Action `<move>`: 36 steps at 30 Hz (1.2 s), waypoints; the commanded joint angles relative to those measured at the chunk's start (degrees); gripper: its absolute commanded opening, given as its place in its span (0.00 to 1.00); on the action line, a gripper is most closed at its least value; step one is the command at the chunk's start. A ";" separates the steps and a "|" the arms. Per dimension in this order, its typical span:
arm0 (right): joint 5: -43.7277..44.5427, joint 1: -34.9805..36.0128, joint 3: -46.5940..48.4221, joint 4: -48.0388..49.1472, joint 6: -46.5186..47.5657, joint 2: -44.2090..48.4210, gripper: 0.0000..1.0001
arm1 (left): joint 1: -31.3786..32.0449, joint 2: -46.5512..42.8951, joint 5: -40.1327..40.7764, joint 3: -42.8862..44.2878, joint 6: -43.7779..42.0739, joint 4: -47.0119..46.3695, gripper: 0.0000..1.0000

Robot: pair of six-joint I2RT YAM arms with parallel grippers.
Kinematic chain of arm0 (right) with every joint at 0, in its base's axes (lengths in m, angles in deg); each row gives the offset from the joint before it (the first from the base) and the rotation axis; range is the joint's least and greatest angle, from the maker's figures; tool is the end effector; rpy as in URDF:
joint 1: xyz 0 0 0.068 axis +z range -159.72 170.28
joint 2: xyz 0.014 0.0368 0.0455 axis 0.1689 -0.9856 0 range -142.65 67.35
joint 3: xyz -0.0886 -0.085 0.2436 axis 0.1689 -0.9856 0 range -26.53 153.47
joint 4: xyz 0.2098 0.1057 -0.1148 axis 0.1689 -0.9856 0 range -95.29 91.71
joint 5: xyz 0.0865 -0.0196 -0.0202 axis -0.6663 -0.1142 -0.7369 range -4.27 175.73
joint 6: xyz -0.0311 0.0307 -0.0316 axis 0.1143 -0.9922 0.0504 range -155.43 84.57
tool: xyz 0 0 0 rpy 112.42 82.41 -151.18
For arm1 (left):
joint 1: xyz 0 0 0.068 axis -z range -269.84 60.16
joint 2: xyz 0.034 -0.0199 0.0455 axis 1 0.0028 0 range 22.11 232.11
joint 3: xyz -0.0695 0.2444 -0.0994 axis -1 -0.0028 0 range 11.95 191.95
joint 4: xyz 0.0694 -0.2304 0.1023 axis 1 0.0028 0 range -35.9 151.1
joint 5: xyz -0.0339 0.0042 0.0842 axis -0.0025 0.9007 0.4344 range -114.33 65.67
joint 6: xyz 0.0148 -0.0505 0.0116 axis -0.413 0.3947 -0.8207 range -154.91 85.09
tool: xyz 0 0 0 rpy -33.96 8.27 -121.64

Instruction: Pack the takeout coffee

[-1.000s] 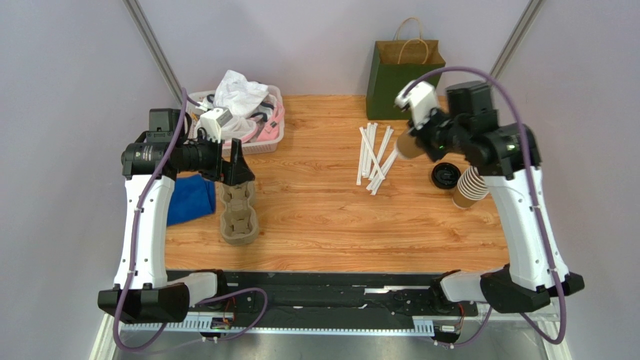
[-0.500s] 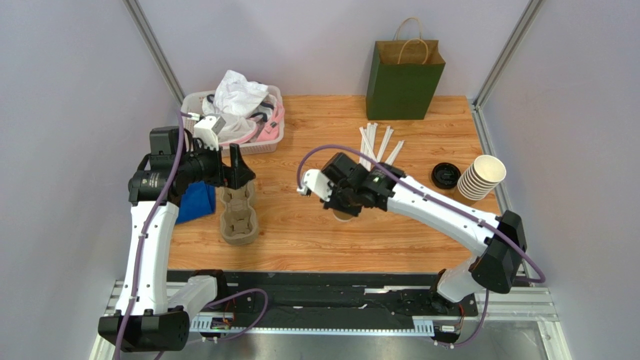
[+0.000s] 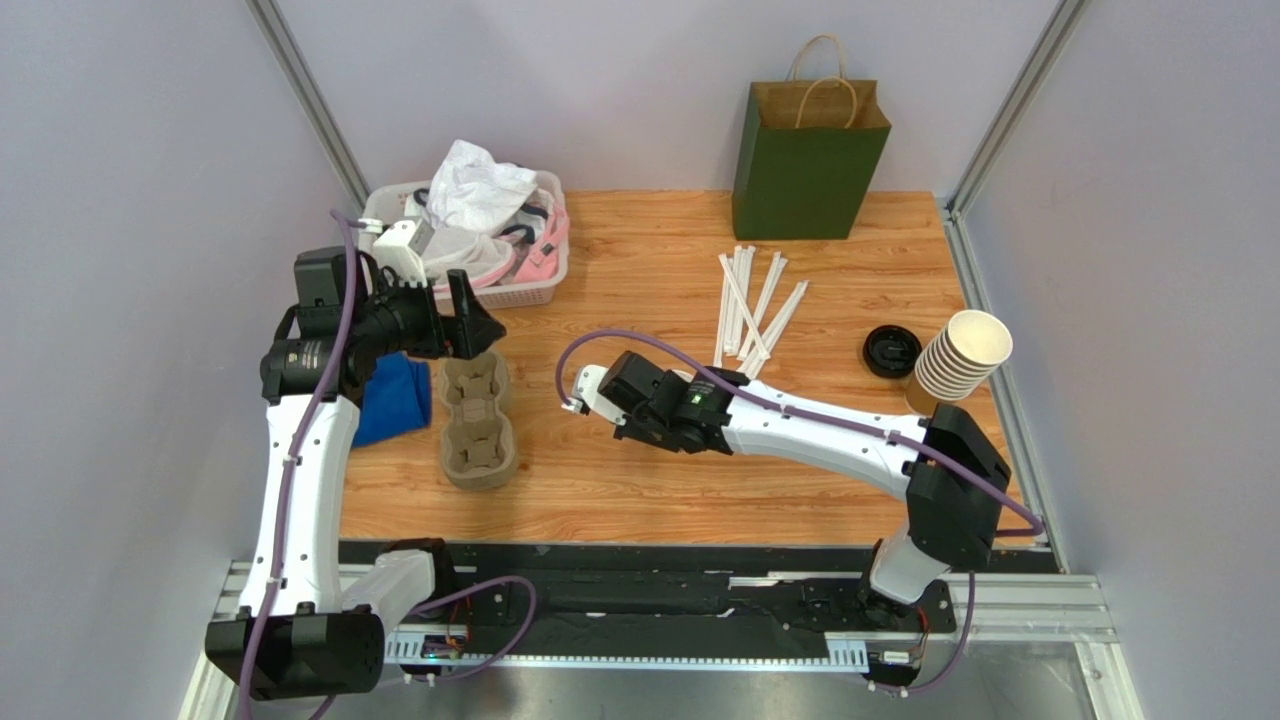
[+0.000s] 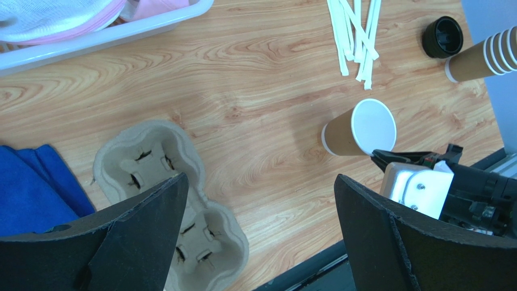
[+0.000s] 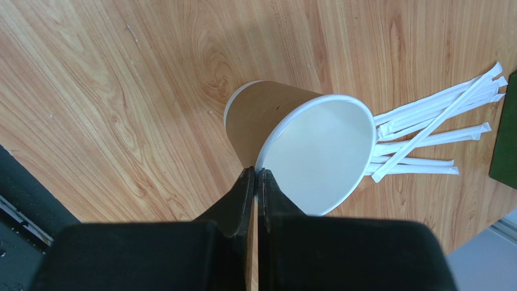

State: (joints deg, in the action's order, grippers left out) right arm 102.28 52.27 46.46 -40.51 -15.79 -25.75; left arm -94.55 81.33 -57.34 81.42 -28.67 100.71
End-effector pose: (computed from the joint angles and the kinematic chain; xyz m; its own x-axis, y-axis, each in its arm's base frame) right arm 0.1664 0.2912 0.2533 -0.1281 -0.9270 -0.3525 -0.8784 0.2711 -0.3937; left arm 0.1998 -0.0030 0.3814 -0.6275 -0.1432 -0.7654 0.3020 0.8612 -0.4088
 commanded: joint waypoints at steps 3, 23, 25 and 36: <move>4.19 1.72 -1.10 3.28 -2.06 -0.77 0.15 | -0.48 0.63 -1.35 0.66 1.32 -2.93 0.99; -17.07 -28.39 16.48 -19.65 -5.05 10.31 0.63 | -0.56 -1.12 -2.84 1.10 -1.85 -4.24 0.99; -19.10 -37.97 17.18 -21.59 -5.05 9.61 0.61 | -0.48 -1.04 -3.37 0.84 -1.50 -5.21 0.99; -13.49 -56.90 17.80 -23.97 -2.59 -1.64 0.45 | -0.65 -0.60 -5.22 -0.83 0.00 -7.76 0.99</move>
State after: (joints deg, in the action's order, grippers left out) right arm 86.50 -3.44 63.27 -62.78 -19.77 -24.59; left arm -94.77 81.46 -60.73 80.97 -28.99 95.94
